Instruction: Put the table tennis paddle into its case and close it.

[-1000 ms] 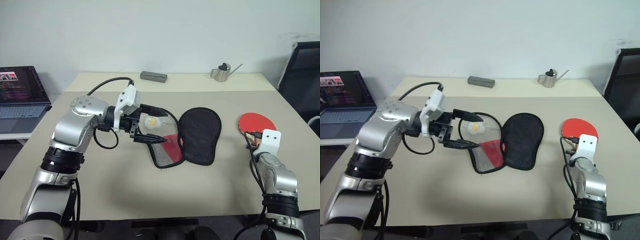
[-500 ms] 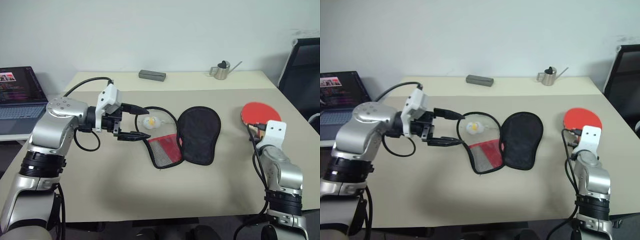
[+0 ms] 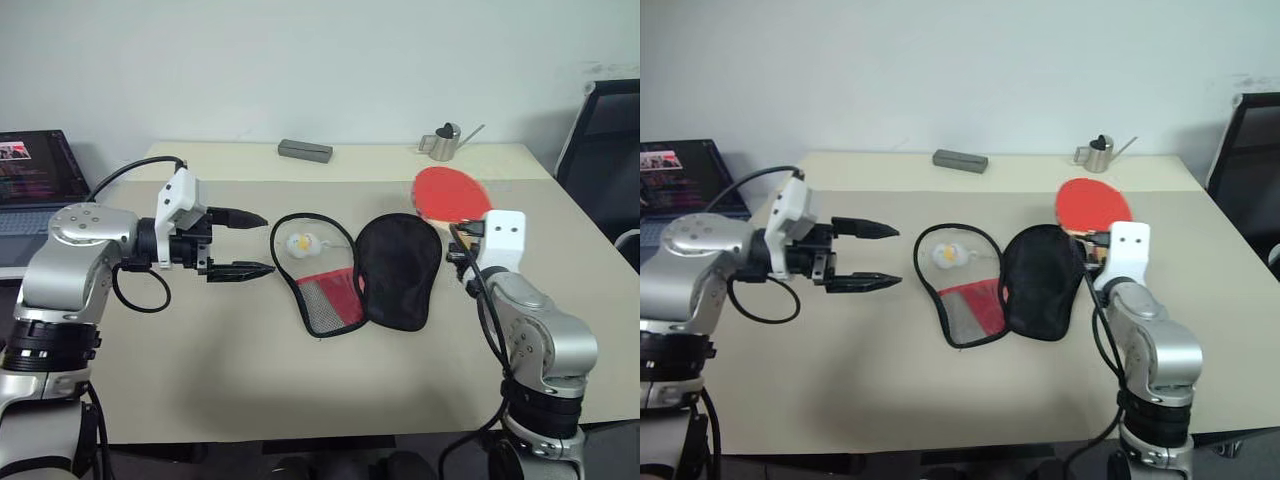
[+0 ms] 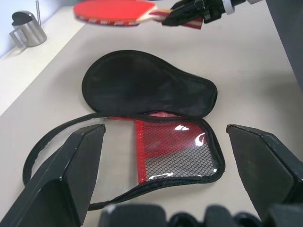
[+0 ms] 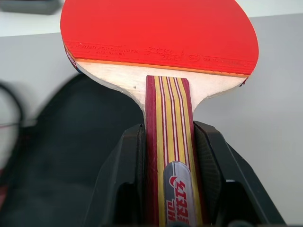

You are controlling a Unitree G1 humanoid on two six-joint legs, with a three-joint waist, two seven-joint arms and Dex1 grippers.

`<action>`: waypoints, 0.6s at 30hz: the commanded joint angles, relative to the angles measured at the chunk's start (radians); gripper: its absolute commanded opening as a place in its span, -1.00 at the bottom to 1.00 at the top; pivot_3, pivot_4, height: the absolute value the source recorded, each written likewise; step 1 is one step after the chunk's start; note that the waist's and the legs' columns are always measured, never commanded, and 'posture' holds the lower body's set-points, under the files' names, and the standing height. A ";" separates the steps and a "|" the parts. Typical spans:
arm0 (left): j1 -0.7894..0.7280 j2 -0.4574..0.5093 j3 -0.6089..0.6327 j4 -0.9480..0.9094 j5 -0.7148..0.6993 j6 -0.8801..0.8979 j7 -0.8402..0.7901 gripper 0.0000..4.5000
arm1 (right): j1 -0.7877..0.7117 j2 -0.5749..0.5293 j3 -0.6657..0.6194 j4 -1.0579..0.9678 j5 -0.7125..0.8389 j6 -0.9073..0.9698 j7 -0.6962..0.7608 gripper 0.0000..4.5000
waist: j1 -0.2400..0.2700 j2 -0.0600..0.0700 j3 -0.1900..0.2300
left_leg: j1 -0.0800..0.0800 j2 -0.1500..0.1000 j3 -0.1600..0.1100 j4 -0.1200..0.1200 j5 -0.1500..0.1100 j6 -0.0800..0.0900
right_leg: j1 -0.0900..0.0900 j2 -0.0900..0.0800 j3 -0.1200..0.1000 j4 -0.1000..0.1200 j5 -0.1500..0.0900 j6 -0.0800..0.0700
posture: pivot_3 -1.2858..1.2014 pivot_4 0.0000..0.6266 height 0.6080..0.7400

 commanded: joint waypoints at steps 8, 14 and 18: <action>-0.041 0.047 0.033 0.055 0.004 -0.044 -0.021 1.00 | -0.020 0.093 0.086 0.064 -0.031 0.004 -0.011 -0.48 | -0.001 -0.001 0.000 | -0.001 0.000 0.000 0.000 0.000 0.000 | -0.001 0.002 -0.001 0.001 0.001 -0.001 | 0.03 -0.52 1.00; -0.066 0.056 0.017 0.070 0.005 -0.045 -0.050 1.00 | 0.042 0.117 0.138 0.050 -0.044 0.021 -0.003 -0.48 | -0.002 -0.001 -0.001 | -0.001 0.000 0.000 0.000 0.000 -0.001 | -0.002 0.002 -0.001 0.001 0.001 -0.001 | 0.03 -0.52 1.00; -0.090 0.052 0.000 0.083 0.012 -0.044 -0.075 1.00 | 0.070 0.119 0.155 0.057 -0.059 0.003 -0.010 -0.48 | -0.002 -0.001 -0.001 | -0.001 0.000 0.000 0.000 0.001 -0.001 | -0.002 0.002 -0.001 0.002 0.000 0.001 | 0.03 -0.52 1.00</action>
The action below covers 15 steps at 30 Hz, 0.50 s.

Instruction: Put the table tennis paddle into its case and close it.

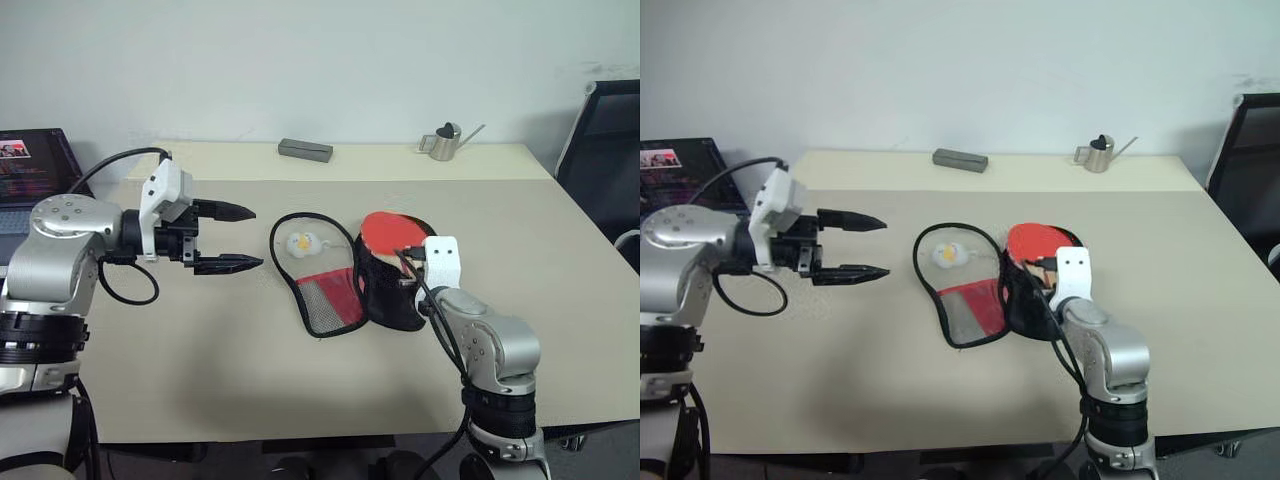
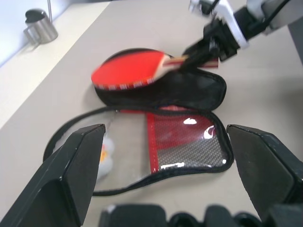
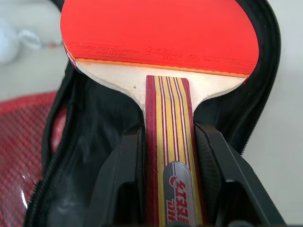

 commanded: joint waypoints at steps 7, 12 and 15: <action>-0.104 -0.011 -0.043 0.070 0.030 -0.039 -0.055 1.00 | 0.025 0.014 0.036 -0.018 -0.071 -0.105 -0.025 -0.48 | 0.000 -0.002 -0.001 | 0.000 -0.001 0.000 0.000 0.001 -0.002 | -0.002 0.000 0.000 0.006 -0.002 0.002 | 0.03 -0.52 1.00; -0.140 -0.030 -0.062 0.105 0.046 -0.061 -0.065 1.00 | 0.056 0.018 0.055 -0.043 -0.095 -0.097 -0.030 -0.48 | 0.000 -0.004 -0.003 | 0.001 -0.001 0.000 0.000 0.002 -0.003 | -0.003 0.000 0.000 0.009 -0.002 0.002 | 0.03 -0.52 1.00; -0.147 -0.037 -0.065 0.115 0.051 -0.068 -0.067 1.00 | 0.066 0.029 0.057 -0.037 -0.102 -0.094 -0.034 -0.48 | -0.001 -0.005 -0.003 | 0.001 0.000 0.000 0.000 0.002 -0.003 | -0.003 0.000 0.000 0.011 -0.002 0.001 | 0.03 -0.52 1.00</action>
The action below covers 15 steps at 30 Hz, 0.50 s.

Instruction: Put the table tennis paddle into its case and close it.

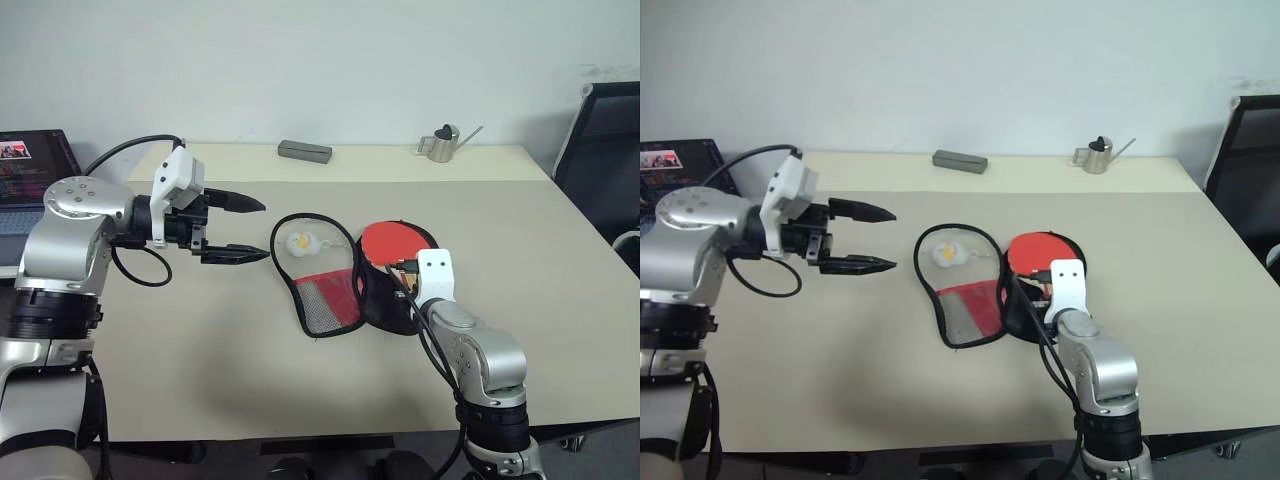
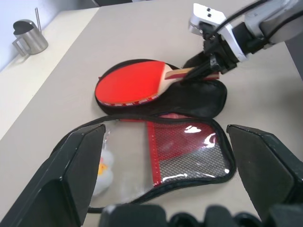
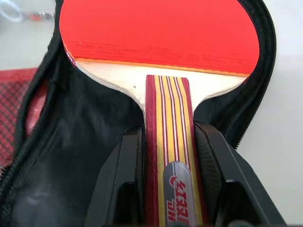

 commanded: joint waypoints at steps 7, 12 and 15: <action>-0.030 -0.003 0.012 0.012 0.002 -0.029 -0.017 1.00 | 0.011 0.021 0.005 -0.039 -0.026 -0.012 -0.005 -0.48 | 0.000 -0.001 -0.001 | 0.000 0.000 0.000 0.000 0.000 0.000 | 0.000 0.000 0.000 0.001 0.000 0.000 | 0.03 -0.52 1.00; -0.021 -0.002 0.018 0.007 -0.001 -0.030 -0.010 1.00 | 0.016 0.074 -0.041 -0.045 0.002 -0.038 0.008 -0.16 | 0.000 -0.001 -0.001 | 0.000 0.000 -0.001 0.000 0.000 0.000 | 0.000 0.000 0.000 0.001 0.000 0.000 | 0.03 -0.52 1.00; -0.017 -0.002 0.021 0.004 -0.002 -0.030 -0.006 1.00 | 0.012 0.082 -0.044 -0.061 0.008 -0.054 0.019 0.20 | 0.000 -0.001 -0.001 | 0.001 0.000 -0.001 0.000 0.000 0.000 | 0.000 0.000 0.000 0.001 0.000 0.000 | 0.03 -0.52 1.00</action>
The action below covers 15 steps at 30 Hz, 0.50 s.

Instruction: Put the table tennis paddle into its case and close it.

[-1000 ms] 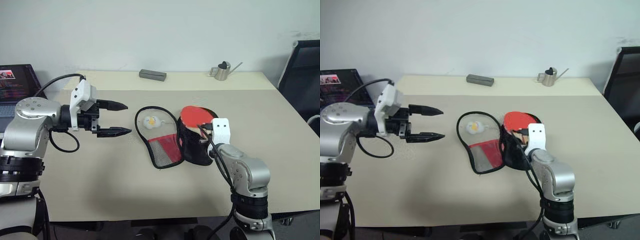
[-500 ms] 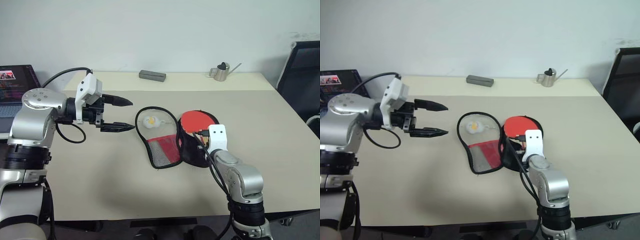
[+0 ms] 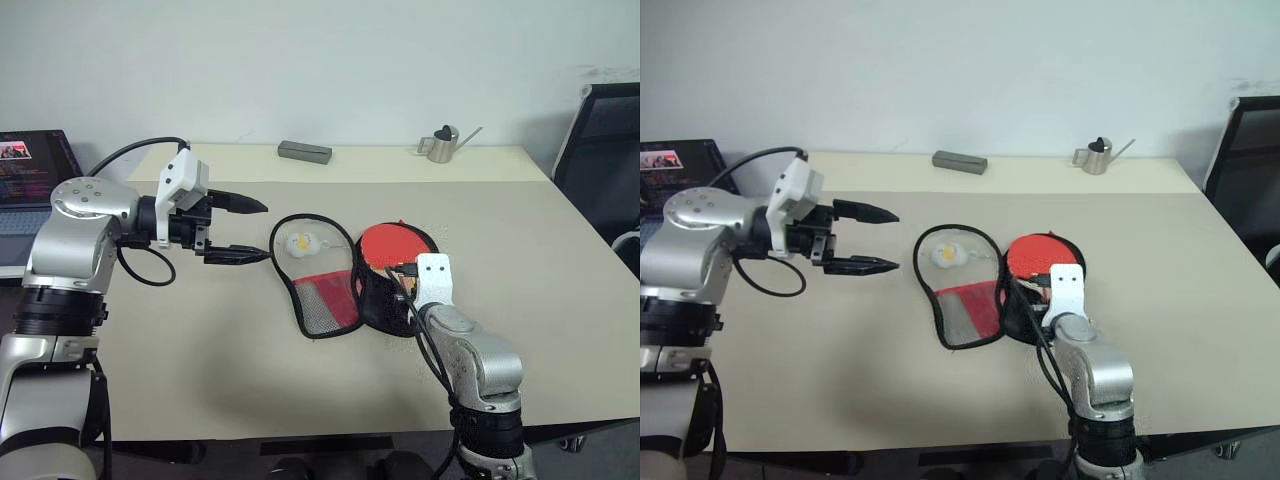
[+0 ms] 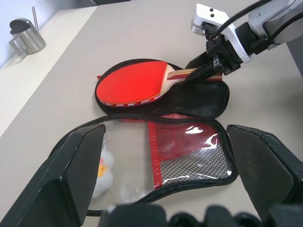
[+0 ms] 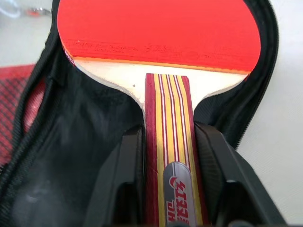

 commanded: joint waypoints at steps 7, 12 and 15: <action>-0.003 0.011 0.042 -0.028 -0.012 -0.009 0.010 1.00 | -0.022 -0.034 0.037 -0.178 0.066 -0.183 0.131 0.92 | -0.001 0.000 0.000 | 0.000 0.001 0.000 0.000 0.000 0.000 | 0.000 0.000 0.000 0.000 0.000 0.000 | 0.03 -0.52 1.00; 0.029 0.020 0.054 -0.042 -0.020 -0.003 0.012 1.00 | -0.028 -0.164 -0.006 -0.178 0.126 -0.252 0.282 0.92 | -0.001 -0.001 0.000 | 0.001 0.000 0.000 0.000 0.000 0.000 | 0.001 0.000 -0.001 0.000 0.000 0.000 | 0.03 -0.52 1.00; 0.096 0.038 0.060 -0.086 -0.020 -0.005 -0.003 1.00 | -0.032 -0.269 -0.042 -0.152 0.190 -0.224 0.395 0.84 | 0.000 -0.001 0.000 | 0.001 0.000 0.000 0.000 0.000 0.000 | 0.001 0.000 0.000 0.000 0.000 0.000 | 0.03 -0.52 1.00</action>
